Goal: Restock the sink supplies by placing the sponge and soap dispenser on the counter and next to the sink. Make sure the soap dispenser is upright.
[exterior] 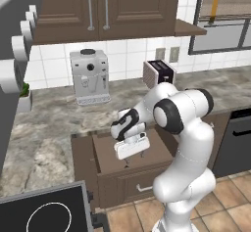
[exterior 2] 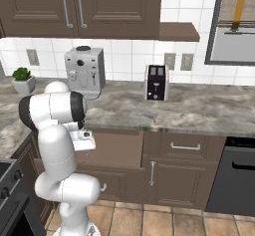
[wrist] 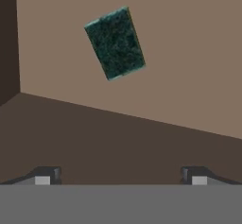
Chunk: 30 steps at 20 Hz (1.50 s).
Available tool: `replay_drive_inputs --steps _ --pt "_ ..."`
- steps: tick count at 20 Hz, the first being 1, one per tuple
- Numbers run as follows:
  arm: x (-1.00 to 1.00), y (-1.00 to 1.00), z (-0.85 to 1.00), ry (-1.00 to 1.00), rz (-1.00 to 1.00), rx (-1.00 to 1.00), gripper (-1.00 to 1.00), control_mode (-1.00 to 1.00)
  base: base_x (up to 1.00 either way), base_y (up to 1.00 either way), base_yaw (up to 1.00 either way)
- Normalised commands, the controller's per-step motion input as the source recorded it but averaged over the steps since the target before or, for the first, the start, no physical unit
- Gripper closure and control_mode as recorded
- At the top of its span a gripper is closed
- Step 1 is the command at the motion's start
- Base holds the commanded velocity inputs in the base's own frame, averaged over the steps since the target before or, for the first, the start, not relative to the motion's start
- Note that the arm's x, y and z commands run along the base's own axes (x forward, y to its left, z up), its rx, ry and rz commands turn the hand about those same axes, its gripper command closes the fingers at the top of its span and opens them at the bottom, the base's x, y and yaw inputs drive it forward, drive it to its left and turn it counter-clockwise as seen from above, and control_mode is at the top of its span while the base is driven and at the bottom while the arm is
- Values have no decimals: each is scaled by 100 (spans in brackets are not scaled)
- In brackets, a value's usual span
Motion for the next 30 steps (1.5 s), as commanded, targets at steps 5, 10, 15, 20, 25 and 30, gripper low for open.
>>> replay_drive_inputs --steps 5,10,15,20,25,30 --pt "0 0 -5 0 0 5 -100 -100 0 0 0" --pt "3 9 -4 0 0 1 -100 -100 0 0 0" --pt "11 7 0 0 0 0 -100 -100 0 0 0" --pt "10 0 -6 -14 2 -1 -100 -100 0 0 0" --pt "6 0 -16 -19 9 -1 -100 -100 0 0 0" --pt "25 7 -30 -4 6 -1 -100 -100 0 0 0"
